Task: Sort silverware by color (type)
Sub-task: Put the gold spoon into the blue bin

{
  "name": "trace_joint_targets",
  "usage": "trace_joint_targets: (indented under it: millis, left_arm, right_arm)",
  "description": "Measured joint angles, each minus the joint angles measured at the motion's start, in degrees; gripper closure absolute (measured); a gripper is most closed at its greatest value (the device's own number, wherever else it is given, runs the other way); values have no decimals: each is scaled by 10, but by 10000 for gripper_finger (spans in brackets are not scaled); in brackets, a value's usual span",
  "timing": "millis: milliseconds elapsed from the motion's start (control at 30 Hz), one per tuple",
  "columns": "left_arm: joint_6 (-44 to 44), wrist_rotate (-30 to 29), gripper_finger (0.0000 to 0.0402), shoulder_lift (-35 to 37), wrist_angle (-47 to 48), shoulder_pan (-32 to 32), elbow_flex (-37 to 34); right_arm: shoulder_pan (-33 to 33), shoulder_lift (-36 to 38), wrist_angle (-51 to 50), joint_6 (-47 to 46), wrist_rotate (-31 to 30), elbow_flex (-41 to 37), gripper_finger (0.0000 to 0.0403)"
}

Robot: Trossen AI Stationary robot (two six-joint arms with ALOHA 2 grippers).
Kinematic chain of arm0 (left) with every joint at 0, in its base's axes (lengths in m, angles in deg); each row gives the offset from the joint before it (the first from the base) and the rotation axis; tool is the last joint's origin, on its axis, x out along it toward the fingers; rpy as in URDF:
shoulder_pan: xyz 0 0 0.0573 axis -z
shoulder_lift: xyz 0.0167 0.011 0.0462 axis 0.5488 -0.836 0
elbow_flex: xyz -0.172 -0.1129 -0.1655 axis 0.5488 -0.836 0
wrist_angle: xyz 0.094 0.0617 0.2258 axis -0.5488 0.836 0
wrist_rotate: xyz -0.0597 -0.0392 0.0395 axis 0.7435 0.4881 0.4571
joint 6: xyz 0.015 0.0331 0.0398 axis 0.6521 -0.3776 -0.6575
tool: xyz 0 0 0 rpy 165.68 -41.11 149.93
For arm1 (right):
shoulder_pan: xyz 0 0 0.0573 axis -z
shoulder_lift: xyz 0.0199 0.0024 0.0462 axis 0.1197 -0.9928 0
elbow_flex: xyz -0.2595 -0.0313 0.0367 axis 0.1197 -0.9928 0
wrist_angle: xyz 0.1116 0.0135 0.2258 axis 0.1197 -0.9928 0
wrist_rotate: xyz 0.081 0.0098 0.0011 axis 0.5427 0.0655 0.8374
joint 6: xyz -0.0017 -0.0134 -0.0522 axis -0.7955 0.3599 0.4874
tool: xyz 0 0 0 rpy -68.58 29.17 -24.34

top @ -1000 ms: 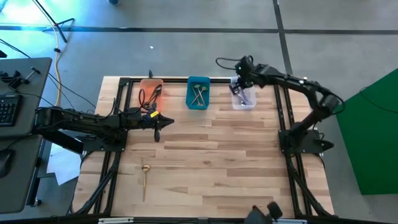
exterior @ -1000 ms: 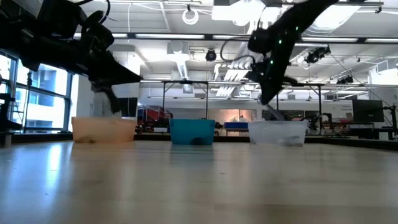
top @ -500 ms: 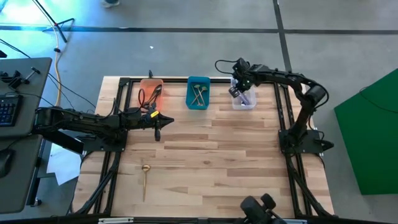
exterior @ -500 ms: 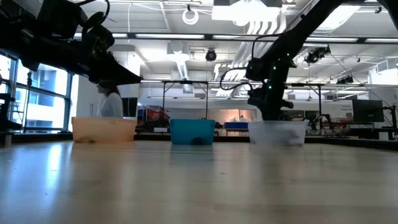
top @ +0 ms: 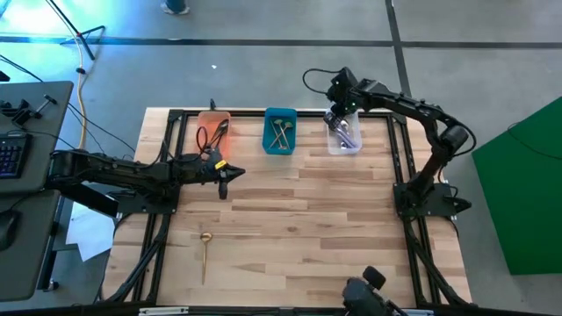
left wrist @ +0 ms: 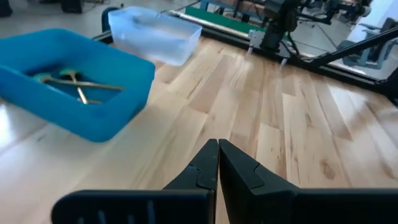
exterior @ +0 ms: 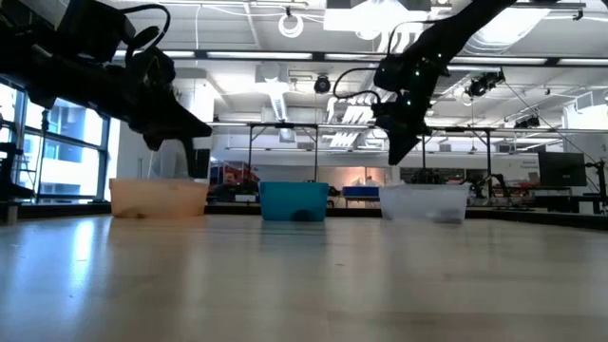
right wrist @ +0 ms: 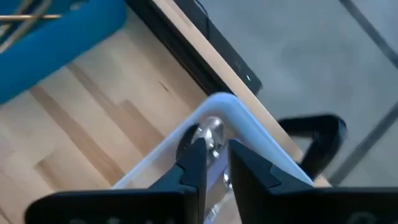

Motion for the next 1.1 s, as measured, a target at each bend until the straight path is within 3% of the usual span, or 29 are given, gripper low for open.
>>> trace_joint_targets:
  millis: [133, 233, 433, 600, 900, 1100]
  left_arm:
    - [8, -48, 401, 0, 70, 33, 23]
    - [9, -99, 401, 0, 160, 64, 67]
    - [44, -171, 401, 0, 353, 126, 185]
    - [140, -206, 401, -7, 561, 167, 285]
    - [434, -172, 401, -83, 840, 254, 389]
    - [626, -81, 396, -174, 863, 329, 402]
  right_arm:
    - [-13, 29, 108, 23, 47, -63, 395]
    - [-27, 57, 227, 10, 97, -131, 393]
    - [-72, 115, 556, -31, 177, -282, 400]
    - [-90, 119, 789, -36, 254, -391, 402]
    - [-94, 118, 864, -22, 278, -461, 402]
    - [-98, 118, 855, -22, 296, -468, 403]
